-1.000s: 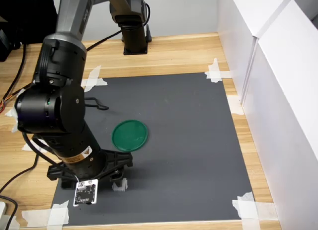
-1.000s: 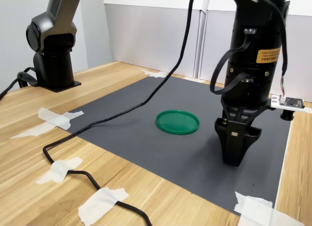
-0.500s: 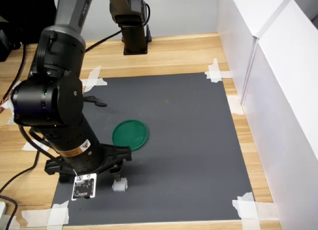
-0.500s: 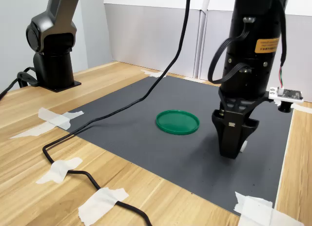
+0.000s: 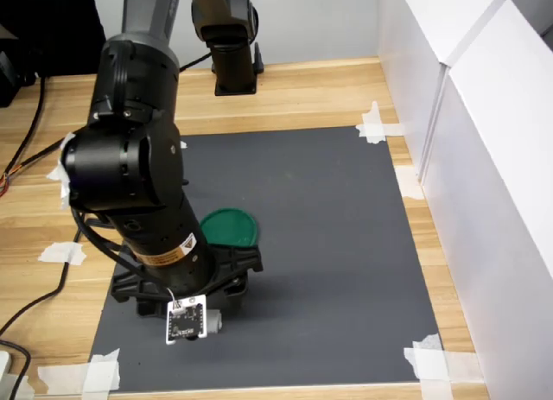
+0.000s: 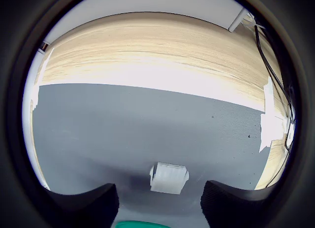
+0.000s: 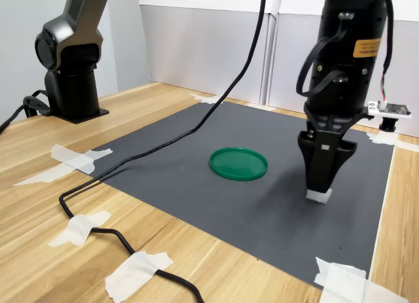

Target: Grasp a white terminal and put it on the green lid.

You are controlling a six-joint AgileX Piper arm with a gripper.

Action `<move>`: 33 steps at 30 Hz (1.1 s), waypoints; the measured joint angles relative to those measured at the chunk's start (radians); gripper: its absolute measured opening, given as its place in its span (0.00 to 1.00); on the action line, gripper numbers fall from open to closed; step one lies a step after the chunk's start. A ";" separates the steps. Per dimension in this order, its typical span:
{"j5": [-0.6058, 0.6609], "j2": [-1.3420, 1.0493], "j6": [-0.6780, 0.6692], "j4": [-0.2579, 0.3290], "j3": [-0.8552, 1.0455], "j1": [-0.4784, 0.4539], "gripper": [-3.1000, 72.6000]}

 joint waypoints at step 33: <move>-0.035 0.058 -0.009 -0.004 0.000 0.000 0.81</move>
